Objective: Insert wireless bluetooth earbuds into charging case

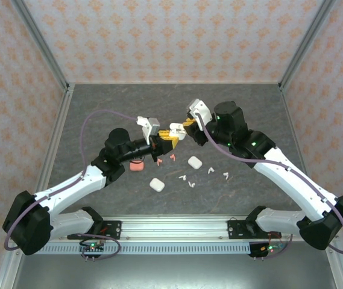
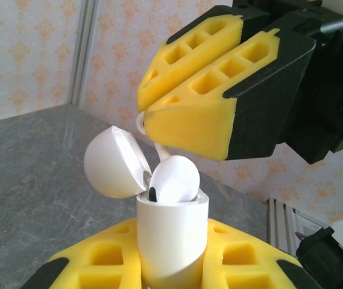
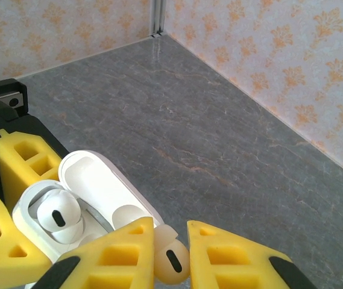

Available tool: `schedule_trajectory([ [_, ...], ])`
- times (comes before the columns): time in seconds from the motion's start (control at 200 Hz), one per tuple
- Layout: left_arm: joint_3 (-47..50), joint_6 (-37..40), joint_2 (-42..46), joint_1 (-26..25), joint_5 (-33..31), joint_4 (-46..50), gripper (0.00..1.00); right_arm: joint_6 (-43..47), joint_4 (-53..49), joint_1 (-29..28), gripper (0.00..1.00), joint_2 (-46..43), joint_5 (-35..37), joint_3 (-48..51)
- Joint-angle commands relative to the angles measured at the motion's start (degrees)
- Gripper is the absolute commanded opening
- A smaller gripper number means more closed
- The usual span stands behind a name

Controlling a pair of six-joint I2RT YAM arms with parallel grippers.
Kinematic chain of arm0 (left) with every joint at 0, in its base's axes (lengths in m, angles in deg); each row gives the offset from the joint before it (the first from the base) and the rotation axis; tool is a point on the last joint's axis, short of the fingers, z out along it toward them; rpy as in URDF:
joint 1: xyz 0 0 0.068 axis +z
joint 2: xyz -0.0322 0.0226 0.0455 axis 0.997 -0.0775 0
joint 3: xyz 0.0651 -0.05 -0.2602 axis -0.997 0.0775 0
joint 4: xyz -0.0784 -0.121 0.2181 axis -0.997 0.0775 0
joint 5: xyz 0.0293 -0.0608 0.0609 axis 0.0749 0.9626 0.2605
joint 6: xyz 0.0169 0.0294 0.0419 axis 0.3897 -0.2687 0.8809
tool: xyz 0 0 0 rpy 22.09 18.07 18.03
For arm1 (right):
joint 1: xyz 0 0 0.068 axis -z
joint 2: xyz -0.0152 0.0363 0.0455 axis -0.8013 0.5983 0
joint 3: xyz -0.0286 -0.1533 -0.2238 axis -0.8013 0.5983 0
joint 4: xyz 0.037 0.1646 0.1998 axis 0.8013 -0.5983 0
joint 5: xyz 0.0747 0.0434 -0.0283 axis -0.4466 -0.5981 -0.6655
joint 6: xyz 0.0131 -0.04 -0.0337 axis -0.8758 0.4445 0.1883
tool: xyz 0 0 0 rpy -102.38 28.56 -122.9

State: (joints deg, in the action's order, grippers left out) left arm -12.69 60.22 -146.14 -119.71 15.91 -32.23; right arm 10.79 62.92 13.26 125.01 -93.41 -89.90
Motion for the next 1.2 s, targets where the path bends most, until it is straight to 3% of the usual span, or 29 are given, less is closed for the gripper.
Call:
schedule_trajectory([
  [0.0, -2.2, 0.2, -0.3, -0.5, 1.1, -1.4, 0.0, 1.0, 1.4, -0.4, 0.17, 0.1, -1.0, -1.2],
  [0.566, -3.2, 0.1, -1.4, -0.7, 1.4, -2.4, 0.0, 0.7, -1.4, -0.4, 0.17, -0.3, -6.5, -0.5],
  [1.196, -3.4, 1.2, -1.5, -1.0, 1.3, -0.7, 0.0, 4.5, -3.9, -0.4, 0.16, -1.3, 0.7, -0.7],
])
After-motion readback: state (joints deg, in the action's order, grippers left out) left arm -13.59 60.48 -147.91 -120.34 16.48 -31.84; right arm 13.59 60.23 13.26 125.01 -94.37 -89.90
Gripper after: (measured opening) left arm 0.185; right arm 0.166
